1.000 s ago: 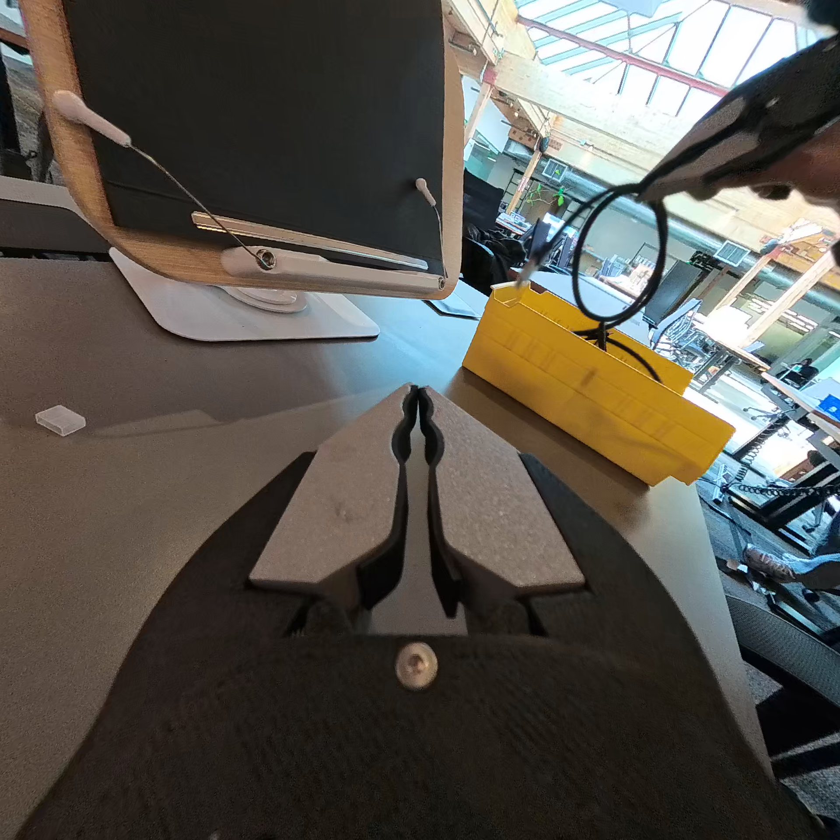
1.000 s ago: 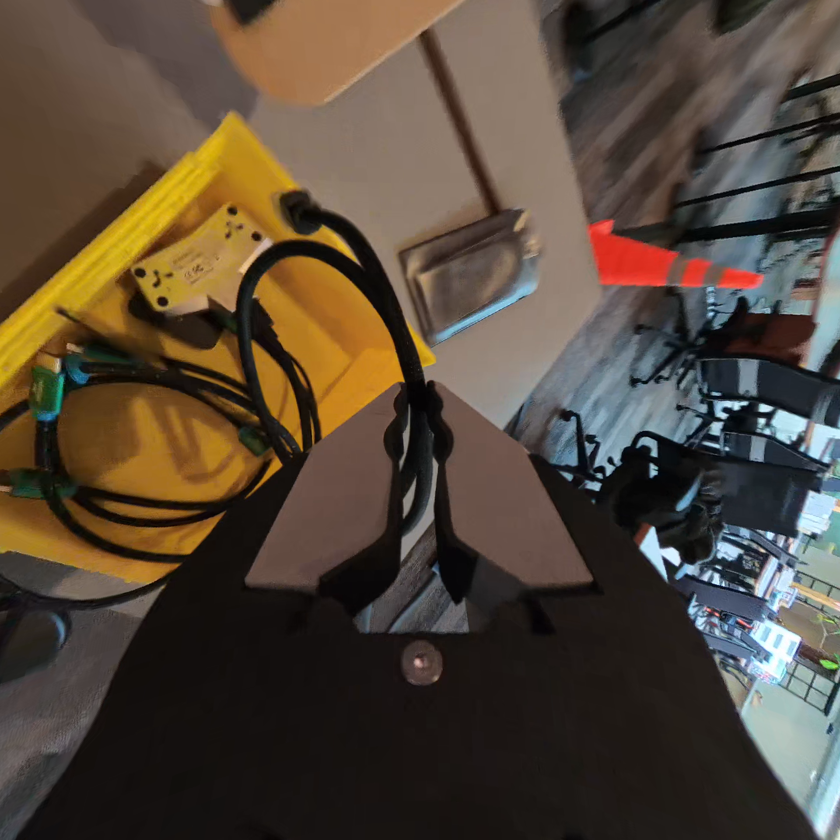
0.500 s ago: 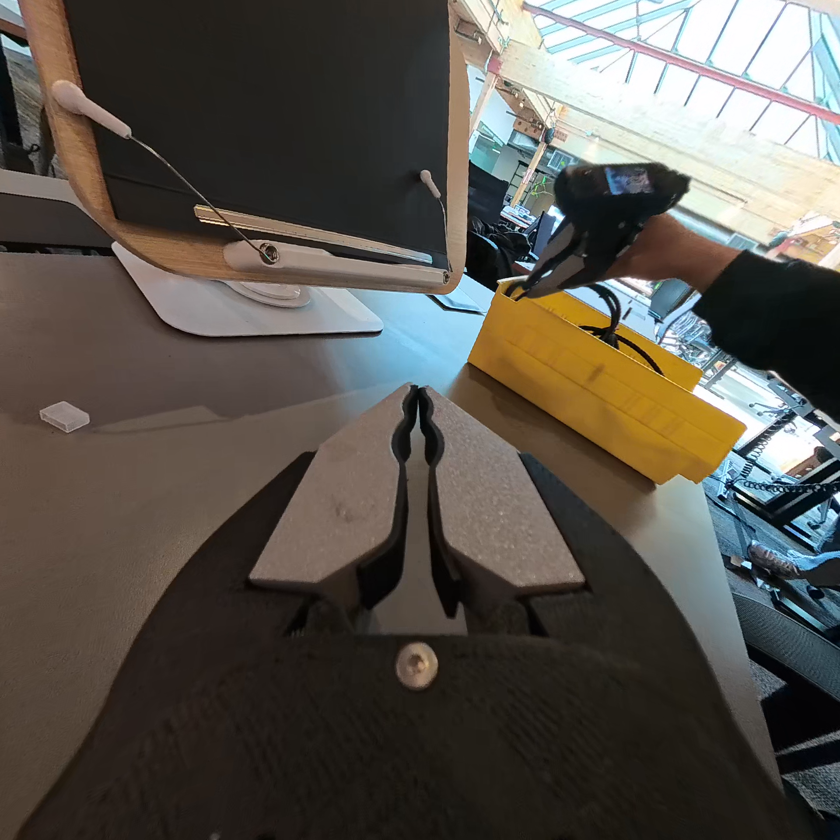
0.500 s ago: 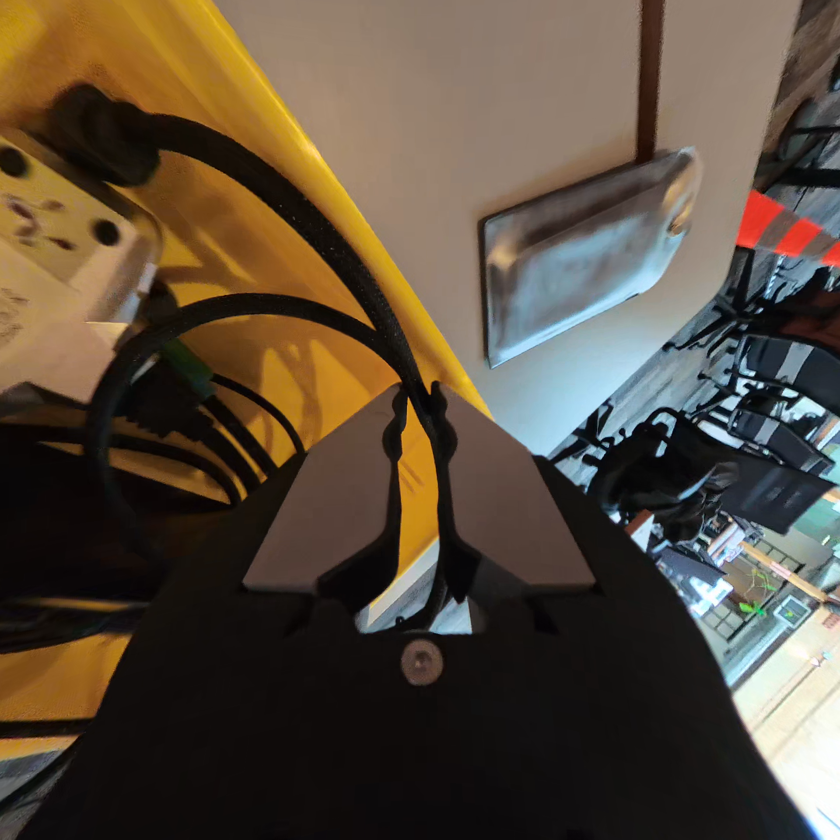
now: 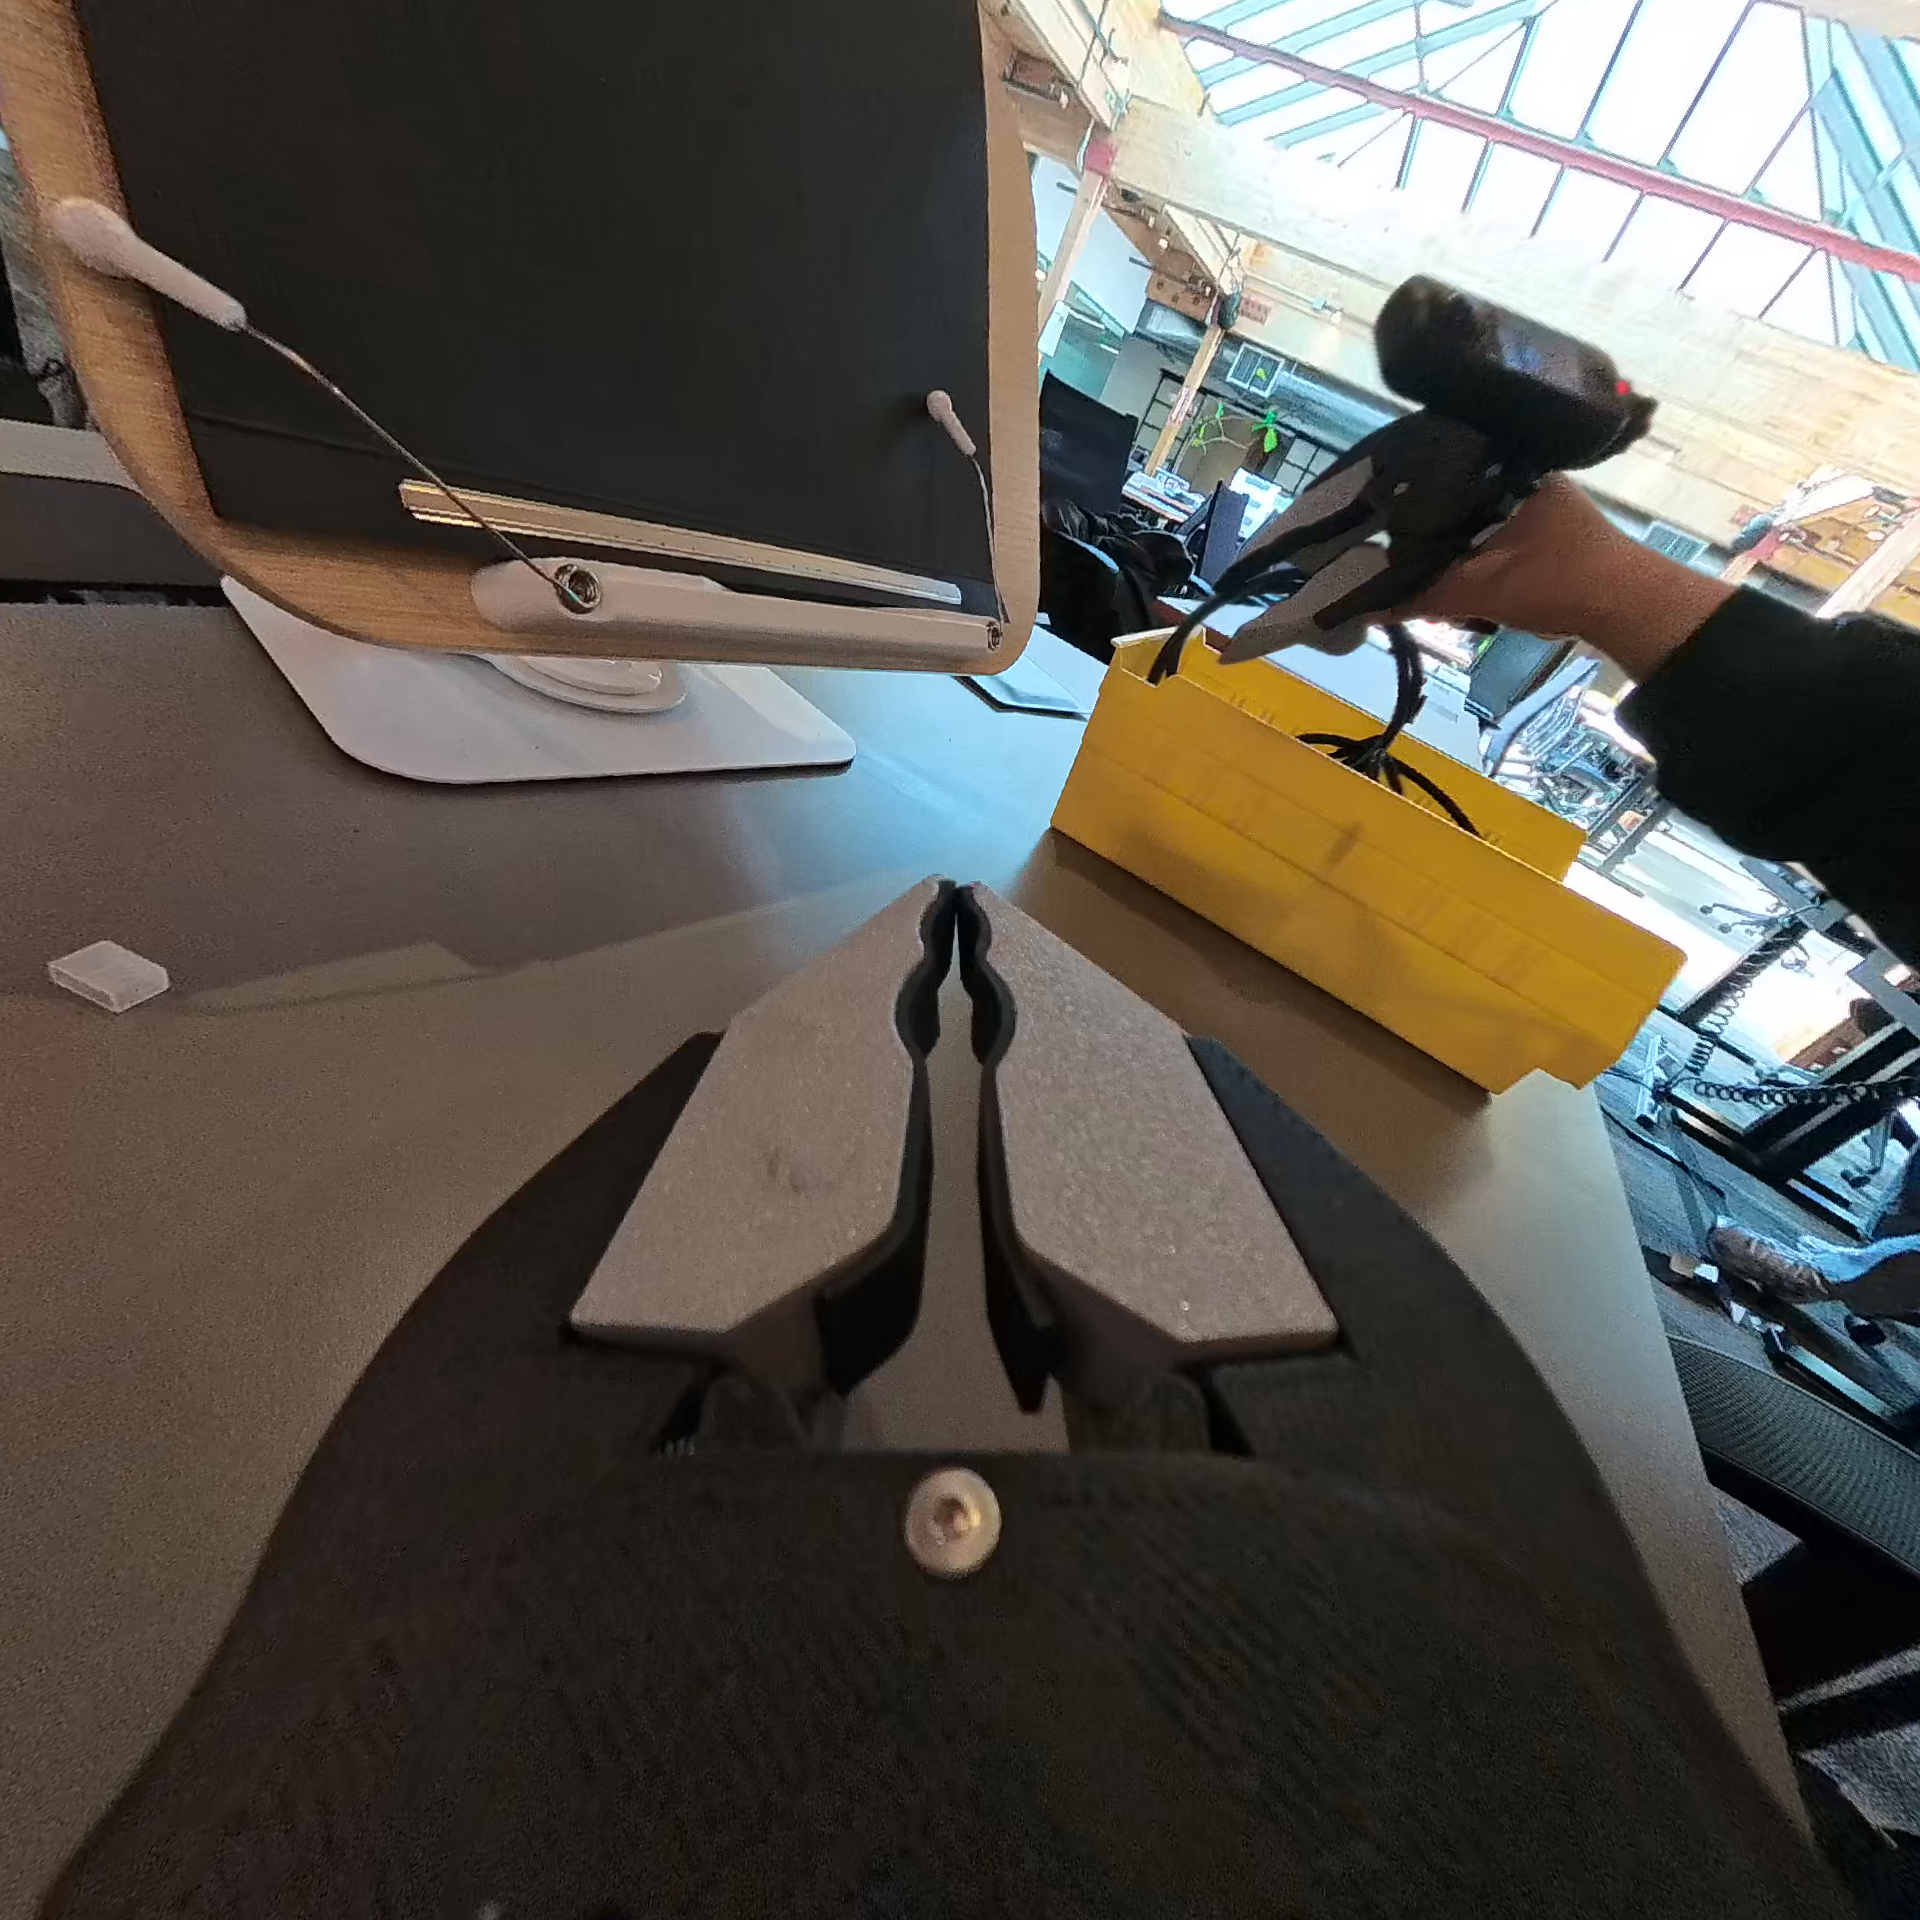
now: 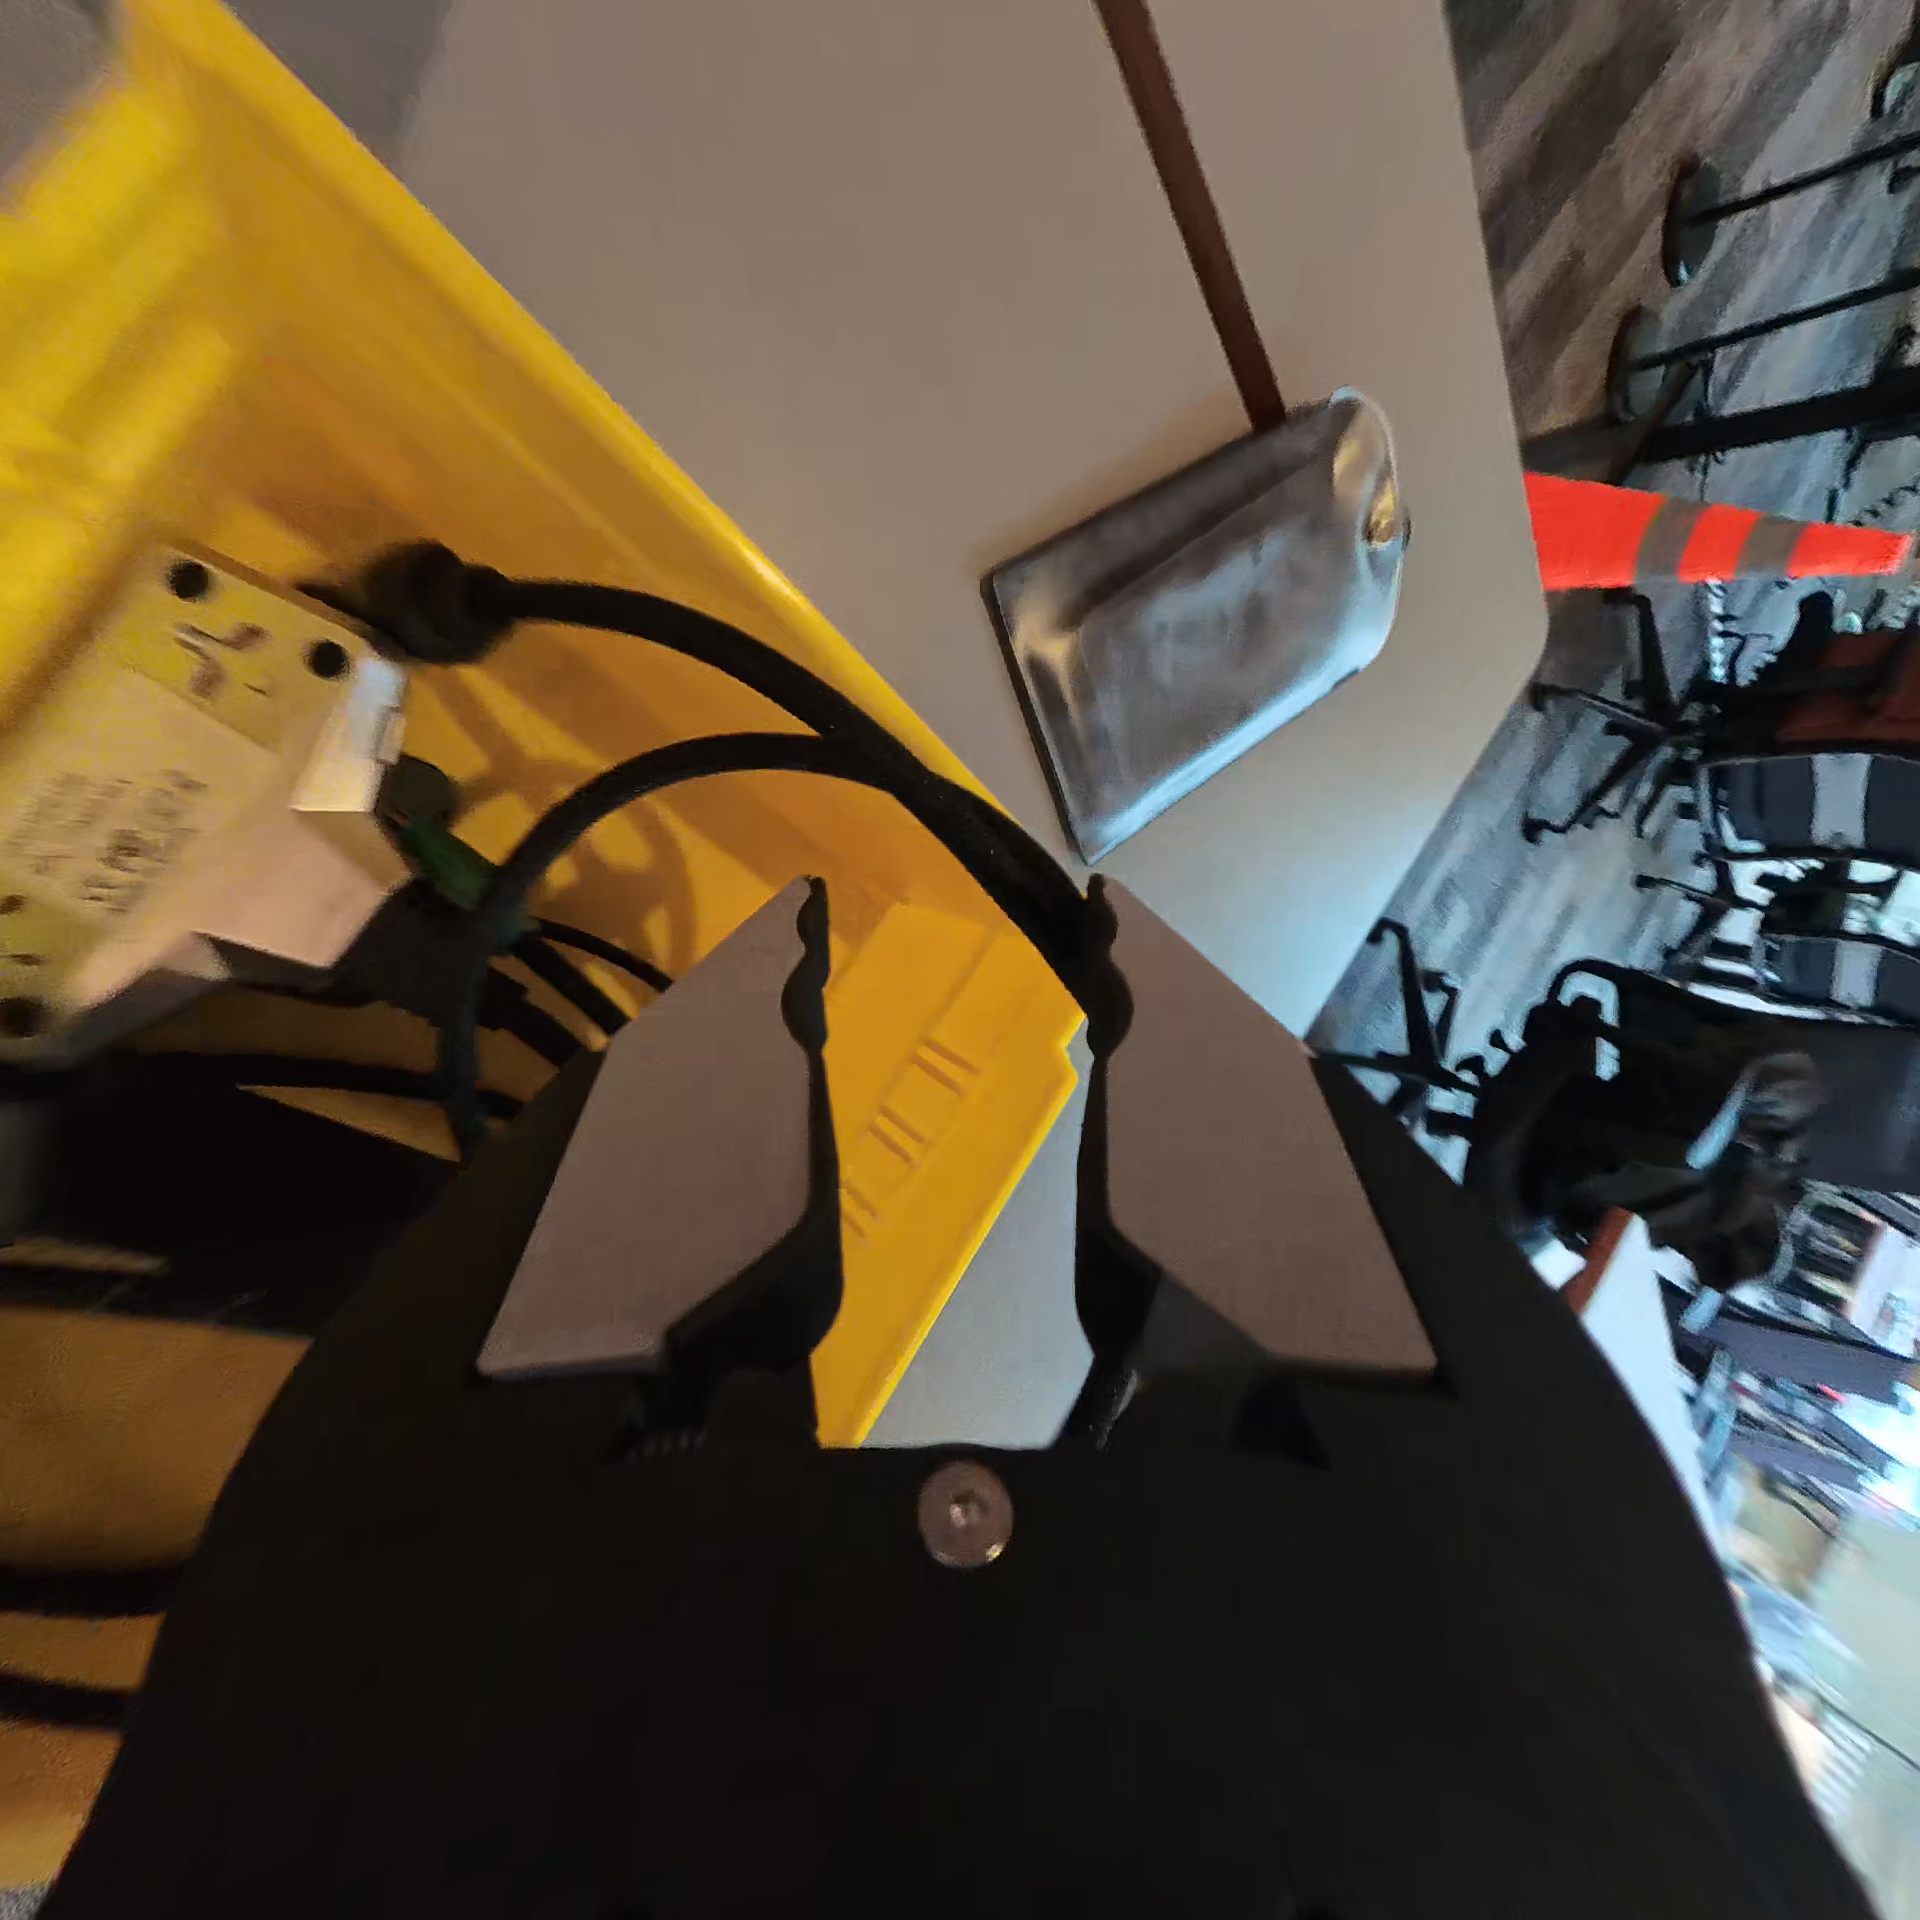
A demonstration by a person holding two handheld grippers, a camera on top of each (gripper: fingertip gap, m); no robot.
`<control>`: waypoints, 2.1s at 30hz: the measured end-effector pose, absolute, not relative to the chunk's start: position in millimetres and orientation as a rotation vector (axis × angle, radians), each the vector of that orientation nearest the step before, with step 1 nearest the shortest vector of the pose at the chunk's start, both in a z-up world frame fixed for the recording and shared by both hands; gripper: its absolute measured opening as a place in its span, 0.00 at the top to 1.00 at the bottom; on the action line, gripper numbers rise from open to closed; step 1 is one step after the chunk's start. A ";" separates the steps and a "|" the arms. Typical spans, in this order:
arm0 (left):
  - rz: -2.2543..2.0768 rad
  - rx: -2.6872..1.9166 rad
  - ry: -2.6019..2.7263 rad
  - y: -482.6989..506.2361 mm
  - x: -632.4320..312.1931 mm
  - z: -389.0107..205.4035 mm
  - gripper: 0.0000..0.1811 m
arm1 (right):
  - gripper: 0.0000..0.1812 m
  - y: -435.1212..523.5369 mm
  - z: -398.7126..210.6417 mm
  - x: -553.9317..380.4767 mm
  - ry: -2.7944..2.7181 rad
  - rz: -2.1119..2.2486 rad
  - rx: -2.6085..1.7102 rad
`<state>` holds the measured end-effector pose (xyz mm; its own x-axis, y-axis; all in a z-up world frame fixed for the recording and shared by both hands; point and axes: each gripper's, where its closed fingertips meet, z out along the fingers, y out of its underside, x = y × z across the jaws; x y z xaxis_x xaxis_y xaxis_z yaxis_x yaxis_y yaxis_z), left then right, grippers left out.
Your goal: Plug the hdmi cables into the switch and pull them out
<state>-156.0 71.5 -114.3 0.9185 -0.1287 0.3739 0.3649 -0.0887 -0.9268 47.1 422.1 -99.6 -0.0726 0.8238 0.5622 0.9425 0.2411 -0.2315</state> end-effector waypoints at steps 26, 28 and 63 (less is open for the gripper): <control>-0.373 -1.942 -0.077 12.2 -30.0 -154.7 0.88 | 0.66 251.6 -46.8 191.0 -1.289 0.743 -1.660; -0.257 -2.038 -0.184 -14.5 -32.2 -167.7 0.80 | 0.65 225.1 -62.6 194.7 -1.272 0.878 -1.659; 0.593 -1.884 -0.644 -222.6 -178.6 -154.5 0.86 | 0.90 192.0 -158.2 134.8 -1.403 0.499 -1.685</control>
<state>-178.6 -222.6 -154.5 0.7363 0.6670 -0.1137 0.1675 -0.3426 -0.9244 134.8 192.0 -158.2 0.2862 0.9337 0.2152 0.5879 0.0063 -0.8089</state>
